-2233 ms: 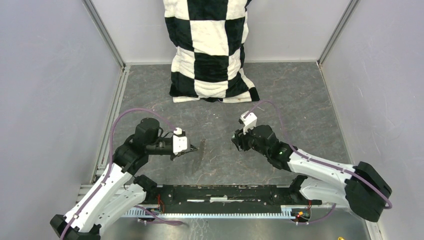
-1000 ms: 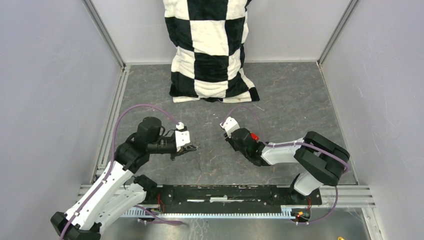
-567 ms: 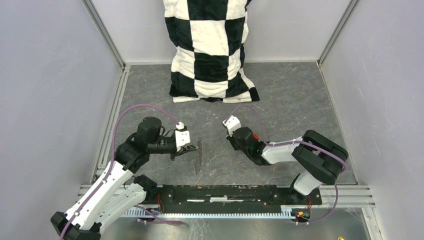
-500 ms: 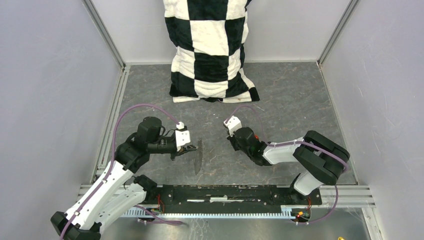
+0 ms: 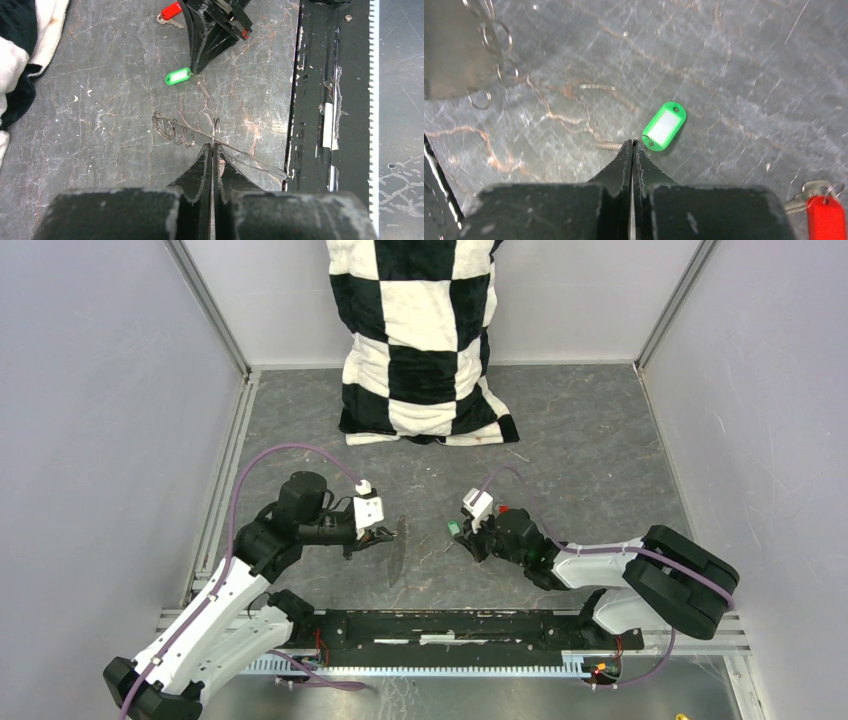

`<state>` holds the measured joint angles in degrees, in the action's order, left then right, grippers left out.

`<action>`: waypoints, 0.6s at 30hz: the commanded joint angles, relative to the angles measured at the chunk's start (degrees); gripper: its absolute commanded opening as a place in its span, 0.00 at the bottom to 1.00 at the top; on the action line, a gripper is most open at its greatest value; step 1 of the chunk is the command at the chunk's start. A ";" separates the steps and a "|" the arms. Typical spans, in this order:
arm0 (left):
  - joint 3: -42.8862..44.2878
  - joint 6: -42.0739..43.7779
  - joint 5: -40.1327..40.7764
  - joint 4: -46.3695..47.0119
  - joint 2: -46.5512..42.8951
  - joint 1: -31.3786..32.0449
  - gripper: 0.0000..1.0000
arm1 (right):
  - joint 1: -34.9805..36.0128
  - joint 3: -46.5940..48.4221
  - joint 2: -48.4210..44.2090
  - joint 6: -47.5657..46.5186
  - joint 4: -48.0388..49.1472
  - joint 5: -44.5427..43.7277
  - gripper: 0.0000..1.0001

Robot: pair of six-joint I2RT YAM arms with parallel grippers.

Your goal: Put the keys on the keyring

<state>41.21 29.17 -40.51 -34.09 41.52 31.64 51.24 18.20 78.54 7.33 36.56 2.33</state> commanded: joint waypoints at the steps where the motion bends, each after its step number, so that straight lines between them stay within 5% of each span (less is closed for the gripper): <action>1: 1.92 -2.00 0.17 2.93 -0.42 0.00 0.02 | -0.77 -3.18 -1.79 2.71 4.28 3.37 0.00; 10: 2.16 -2.57 -0.24 2.93 -1.08 0.01 0.02 | -1.93 -5.18 -1.52 4.24 4.83 2.73 0.02; 18: 2.25 -2.37 -0.90 2.96 -1.15 0.00 0.02 | -2.01 -6.03 -5.57 6.86 3.18 3.07 0.52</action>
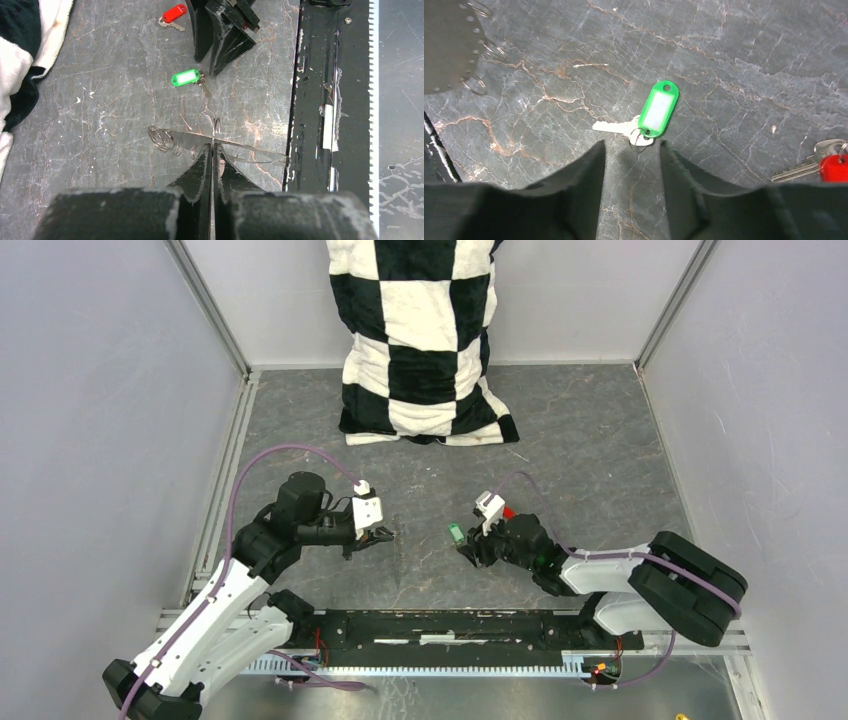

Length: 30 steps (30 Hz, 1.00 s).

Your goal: Put the keys on the keyring

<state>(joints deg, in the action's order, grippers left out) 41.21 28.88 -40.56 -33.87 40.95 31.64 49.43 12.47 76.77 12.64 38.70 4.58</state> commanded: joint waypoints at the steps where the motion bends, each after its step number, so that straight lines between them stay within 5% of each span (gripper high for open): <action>1: 2.28 -2.08 -0.97 2.69 -0.53 0.00 0.02 | -0.25 -0.34 -5.41 1.30 0.16 0.81 0.58; 5: 2.74 -1.99 -1.23 2.72 -0.34 0.00 0.02 | -0.39 -0.38 -13.39 1.05 -4.20 -1.77 0.67; 6: 2.82 -1.99 -1.25 2.74 -0.37 0.00 0.02 | -0.34 -0.49 -15.96 2.74 -5.76 -4.07 0.74; 7: 2.89 -1.88 -1.19 2.68 -0.53 0.00 0.02 | -0.74 -0.05 -17.68 4.28 -8.32 -6.08 0.94; 8: 2.91 -1.71 -1.06 2.69 -0.66 0.00 0.02 | -1.05 -0.28 -18.79 5.27 -9.37 -6.30 0.98; 13: 3.41 -0.97 -0.38 2.74 -0.72 0.00 0.02 | -2.08 5.46 -13.69 0.14 -15.55 4.44 0.98; 23: 3.44 -1.46 -0.05 2.75 -0.45 0.00 0.02 | 4.13 7.20 -10.92 -5.26 -21.64 -10.64 0.98; 27: 3.60 -1.54 0.20 2.69 -0.01 0.05 0.02 | 6.88 7.00 -6.55 -6.01 -16.88 -14.70 0.74; 30: 3.73 -1.35 0.63 2.51 0.09 0.00 0.02 | 8.56 7.89 -3.41 -6.23 -14.34 -18.17 0.68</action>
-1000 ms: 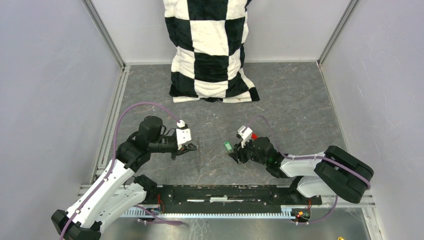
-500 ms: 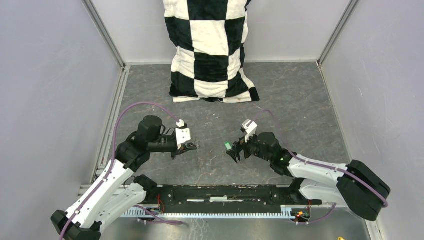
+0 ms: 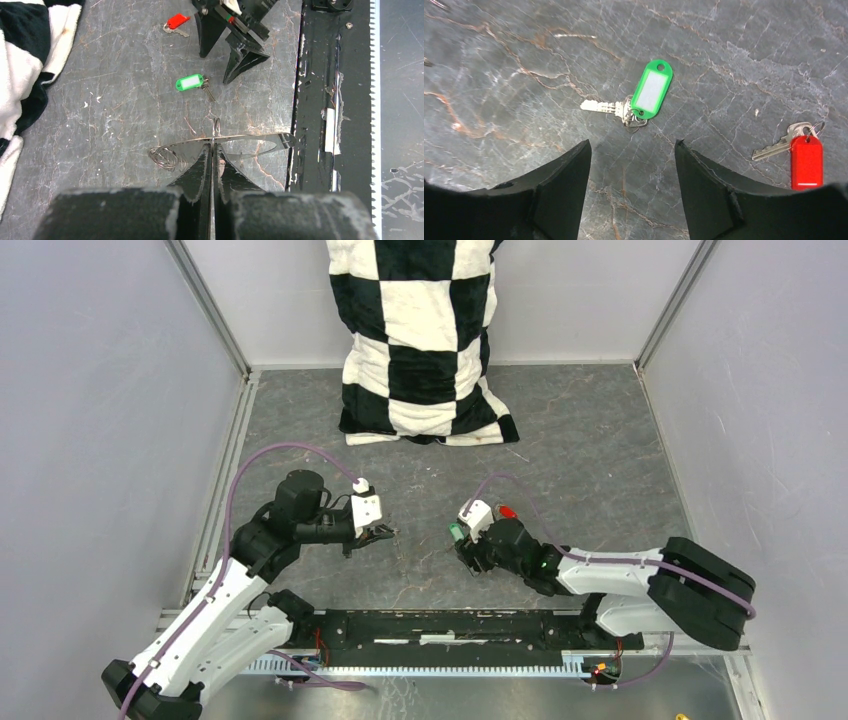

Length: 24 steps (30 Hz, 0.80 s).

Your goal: Put the keys on the keyring

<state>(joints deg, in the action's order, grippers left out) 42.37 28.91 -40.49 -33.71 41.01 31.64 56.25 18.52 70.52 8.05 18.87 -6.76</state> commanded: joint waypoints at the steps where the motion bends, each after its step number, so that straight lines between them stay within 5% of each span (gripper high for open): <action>1: 2.62 -1.32 0.71 2.32 0.01 0.00 0.02 | 1.95 1.86 3.55 -1.58 6.69 -6.92 0.66; 10: 2.37 -1.18 0.70 2.17 0.11 0.00 0.02 | 1.95 2.84 7.16 -1.10 11.57 -6.47 0.50; 24: 2.80 -0.89 0.86 2.02 0.13 0.02 0.02 | 1.90 2.40 9.40 -1.00 11.66 -7.25 0.41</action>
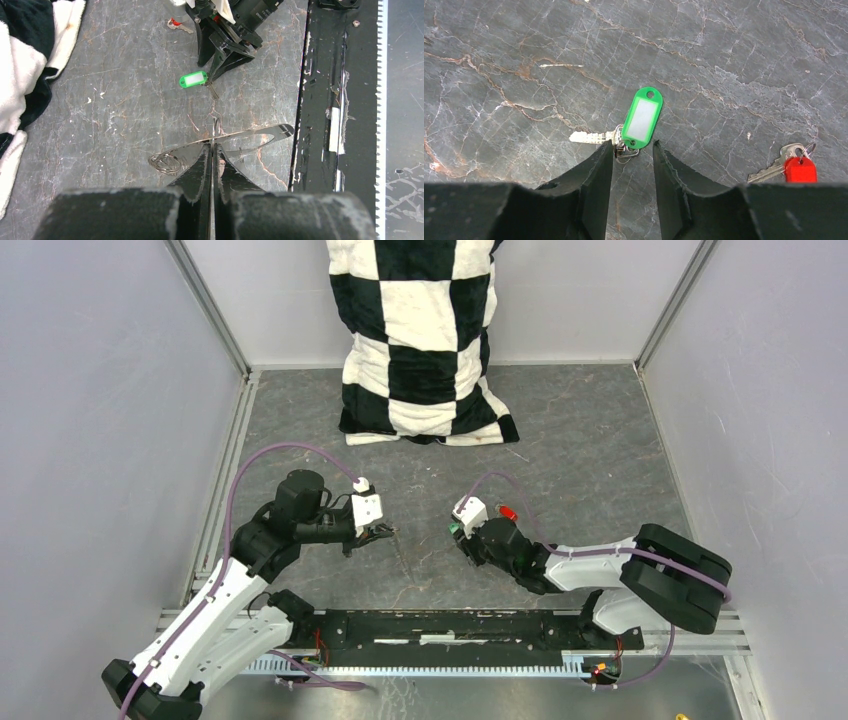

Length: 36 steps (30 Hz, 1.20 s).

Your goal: Put the keys on the keyring

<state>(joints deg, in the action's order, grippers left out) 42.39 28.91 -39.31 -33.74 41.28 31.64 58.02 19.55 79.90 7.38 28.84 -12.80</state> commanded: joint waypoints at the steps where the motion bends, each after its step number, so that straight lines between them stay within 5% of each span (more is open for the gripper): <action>1: 2.86 -0.87 -0.33 2.06 -0.14 0.01 0.02 | 0.24 1.20 -0.13 -0.44 1.58 -1.21 0.40; 13: 3.25 -1.18 -0.57 2.07 -0.04 0.00 0.02 | 0.12 -0.92 -1.58 -0.80 0.05 -1.33 0.24; 20: 3.49 -1.31 -0.49 2.03 0.21 0.00 0.02 | 0.14 -0.70 -1.69 -0.99 0.73 -1.97 0.00; 29: 3.40 -2.29 -0.08 2.09 0.74 0.00 0.02 | 0.15 0.23 -8.62 -2.48 -0.95 0.91 0.00; 36: 1.29 -7.49 3.90 5.10 3.02 0.02 0.02 | 0.17 3.91 -18.55 -1.14 -6.83 12.57 0.01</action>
<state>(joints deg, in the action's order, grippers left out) 43.35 26.68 -37.69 -33.19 43.57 31.64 58.02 19.46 64.97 5.67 24.08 -8.36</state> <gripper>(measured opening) 0.035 0.009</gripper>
